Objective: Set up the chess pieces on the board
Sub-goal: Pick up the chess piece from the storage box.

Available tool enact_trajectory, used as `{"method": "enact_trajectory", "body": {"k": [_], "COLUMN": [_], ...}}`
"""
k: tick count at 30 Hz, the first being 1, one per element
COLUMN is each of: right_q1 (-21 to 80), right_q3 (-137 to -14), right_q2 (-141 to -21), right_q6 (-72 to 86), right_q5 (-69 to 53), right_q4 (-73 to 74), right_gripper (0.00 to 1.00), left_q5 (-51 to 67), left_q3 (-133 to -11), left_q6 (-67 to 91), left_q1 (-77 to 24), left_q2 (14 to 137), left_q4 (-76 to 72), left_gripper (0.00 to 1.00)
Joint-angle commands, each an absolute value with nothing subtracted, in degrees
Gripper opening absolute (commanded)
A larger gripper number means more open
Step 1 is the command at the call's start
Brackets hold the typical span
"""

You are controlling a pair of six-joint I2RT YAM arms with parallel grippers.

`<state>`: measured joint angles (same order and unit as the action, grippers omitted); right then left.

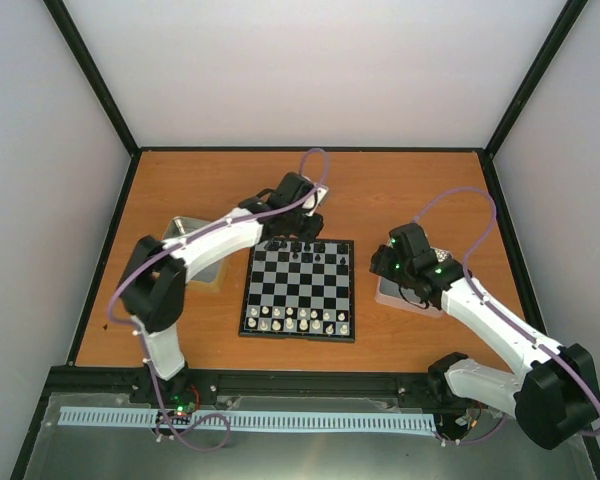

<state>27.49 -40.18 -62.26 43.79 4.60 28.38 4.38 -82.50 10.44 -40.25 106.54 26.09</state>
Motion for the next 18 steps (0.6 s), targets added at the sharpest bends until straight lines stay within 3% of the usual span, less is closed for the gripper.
{"method": "enact_trajectory", "body": {"k": [1, 12, 18], "right_q1": [23.7, 10.3, 9.7], "right_q3": [-43.3, -40.6, -40.9], "right_q2": [-61.4, -62.7, -67.5], "right_q6": [42.2, 34.6, 34.4], "right_q5": [9.6, 7.7, 8.2], "right_q4": [38.8, 45.8, 44.9], "right_gripper": [0.65, 0.58, 0.59], "left_q5": [-0.1, -6.1, -7.4], "left_q3": [-77.7, -58.0, -56.7], "left_q6": [14.4, 18.4, 19.8], "left_q1": [-39.6, -37.9, -36.9], "left_q2": [94.4, 68.3, 66.2], "left_q4": [26.7, 22.8, 19.5], "left_gripper": [0.3, 0.43, 0.46]}}
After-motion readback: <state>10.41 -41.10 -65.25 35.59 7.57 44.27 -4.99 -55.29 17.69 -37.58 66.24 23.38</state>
